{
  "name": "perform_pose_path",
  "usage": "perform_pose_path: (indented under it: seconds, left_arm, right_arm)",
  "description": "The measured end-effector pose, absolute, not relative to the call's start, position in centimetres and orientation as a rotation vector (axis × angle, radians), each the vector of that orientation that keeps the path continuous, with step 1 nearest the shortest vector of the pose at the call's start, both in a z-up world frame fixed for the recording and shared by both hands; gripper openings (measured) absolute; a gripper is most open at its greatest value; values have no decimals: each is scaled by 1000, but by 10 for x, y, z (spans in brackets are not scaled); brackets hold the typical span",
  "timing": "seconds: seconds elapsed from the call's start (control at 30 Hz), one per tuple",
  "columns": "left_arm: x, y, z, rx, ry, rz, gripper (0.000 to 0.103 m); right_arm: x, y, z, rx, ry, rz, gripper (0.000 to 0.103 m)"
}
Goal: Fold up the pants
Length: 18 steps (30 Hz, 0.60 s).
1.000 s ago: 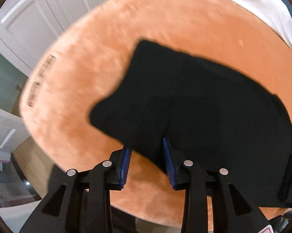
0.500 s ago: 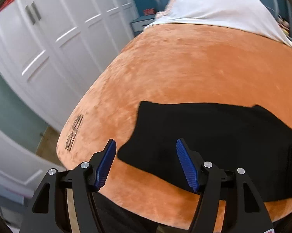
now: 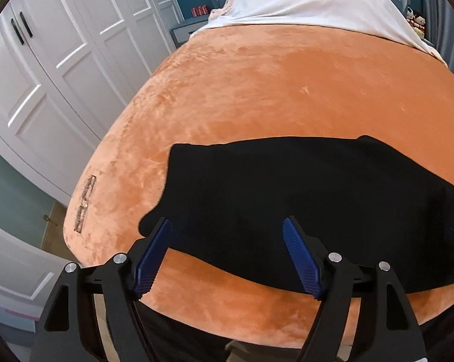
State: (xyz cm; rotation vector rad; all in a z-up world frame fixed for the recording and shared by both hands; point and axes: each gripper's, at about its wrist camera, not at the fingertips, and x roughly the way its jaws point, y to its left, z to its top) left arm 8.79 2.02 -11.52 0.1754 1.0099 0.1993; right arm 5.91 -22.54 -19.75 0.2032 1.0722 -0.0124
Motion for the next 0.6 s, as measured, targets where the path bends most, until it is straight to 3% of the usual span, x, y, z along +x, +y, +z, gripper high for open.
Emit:
perform_pose_path:
  seconds: [0.13,0.2,0.3,0.33,0.37,0.5,0.6]
  left_arm:
    - [91,16,-124,192,1046,200,74]
    - [88,14,-120,182,1037,187,74]
    - [84,14,-118,192,1030,191,74]
    - [85,16,-121,192,1039,197,74]
    - [86,18,-123,189,1047,204,74]
    - [92,37,-129,132,1077,229,74]
    - [95,51,-130,119,1080,256,74]
  right_arm:
    - [62,-204,-228,-46,1116,-32,71]
    - [60,-205,-240,-42,1103,-20,71]
    - [54,-205,-245,-78,1078,-21,48]
    - [56,-206,-241,-80,1081,-44,27]
    - [60,-218,-233,-3,1091,-51,21]
    - [77,-247,-186,385,1004,-2,19]
    - [94,-215,-158,407,952,139,19]
